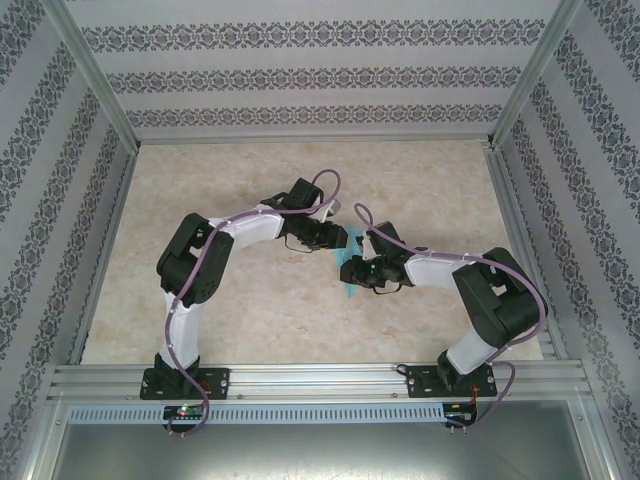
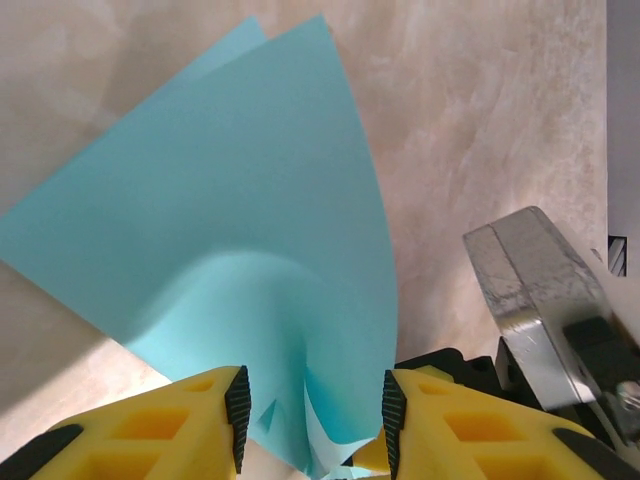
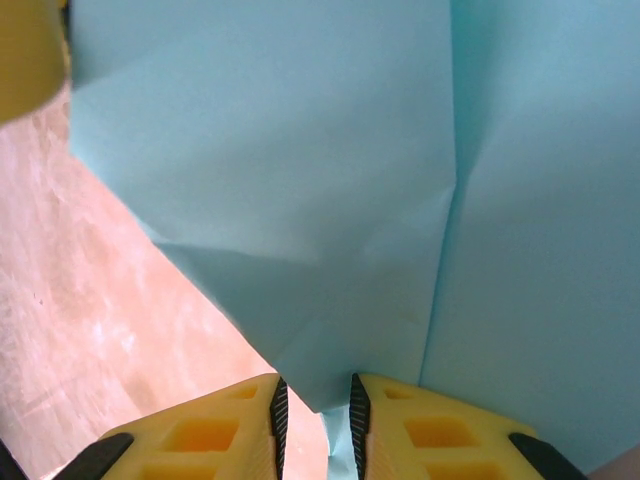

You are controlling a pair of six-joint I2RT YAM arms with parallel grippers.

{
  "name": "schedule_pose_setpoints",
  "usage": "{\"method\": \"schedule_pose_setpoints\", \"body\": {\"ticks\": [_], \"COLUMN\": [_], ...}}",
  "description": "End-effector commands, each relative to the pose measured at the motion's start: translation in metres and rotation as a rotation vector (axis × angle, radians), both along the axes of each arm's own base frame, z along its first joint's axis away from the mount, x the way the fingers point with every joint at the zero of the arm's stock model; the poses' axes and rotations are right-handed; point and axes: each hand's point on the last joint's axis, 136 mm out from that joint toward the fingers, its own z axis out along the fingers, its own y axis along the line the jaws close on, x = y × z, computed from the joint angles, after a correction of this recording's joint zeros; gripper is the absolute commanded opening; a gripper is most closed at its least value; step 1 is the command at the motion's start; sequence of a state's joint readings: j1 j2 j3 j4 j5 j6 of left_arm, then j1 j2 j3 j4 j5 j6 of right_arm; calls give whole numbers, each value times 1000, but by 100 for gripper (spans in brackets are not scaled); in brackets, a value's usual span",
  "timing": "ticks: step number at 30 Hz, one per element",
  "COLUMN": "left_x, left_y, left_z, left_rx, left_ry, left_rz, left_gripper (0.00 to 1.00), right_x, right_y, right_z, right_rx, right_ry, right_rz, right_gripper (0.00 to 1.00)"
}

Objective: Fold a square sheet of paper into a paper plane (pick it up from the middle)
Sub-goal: Fourth fold the wing at the center of the table.

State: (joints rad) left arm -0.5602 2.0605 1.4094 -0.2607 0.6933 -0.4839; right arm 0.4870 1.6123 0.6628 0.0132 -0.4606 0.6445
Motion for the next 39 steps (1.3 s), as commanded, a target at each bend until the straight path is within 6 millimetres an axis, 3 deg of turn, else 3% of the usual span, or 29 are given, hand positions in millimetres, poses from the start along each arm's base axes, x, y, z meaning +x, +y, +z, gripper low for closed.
{"method": "schedule_pose_setpoints", "body": {"ticks": [1, 14, 19, 25, 39], "left_x": [2, -1, 2, -2, -13], "left_y": [3, -1, 3, 12, 1], "left_z": [-8, -15, 8, 19, 0], "left_rx": [11, -18, -30, -48, -126], "left_ry": [48, 63, -14, -43, 35], "left_rz": [6, -14, 2, 22, 18], "left_gripper": [43, 36, 41, 44, 45], "right_x": [-17, -18, -20, -20, -20], "right_y": [-22, -23, -24, -24, -24], "right_z": [-24, -25, -27, -25, -20], "right_rx": [-106, -118, -119, -115, -110], "right_ry": [52, 51, 55, 46, 35], "right_rz": [-15, -11, -9, -5, 1], "right_gripper": [27, 27, 26, 26, 26]}}
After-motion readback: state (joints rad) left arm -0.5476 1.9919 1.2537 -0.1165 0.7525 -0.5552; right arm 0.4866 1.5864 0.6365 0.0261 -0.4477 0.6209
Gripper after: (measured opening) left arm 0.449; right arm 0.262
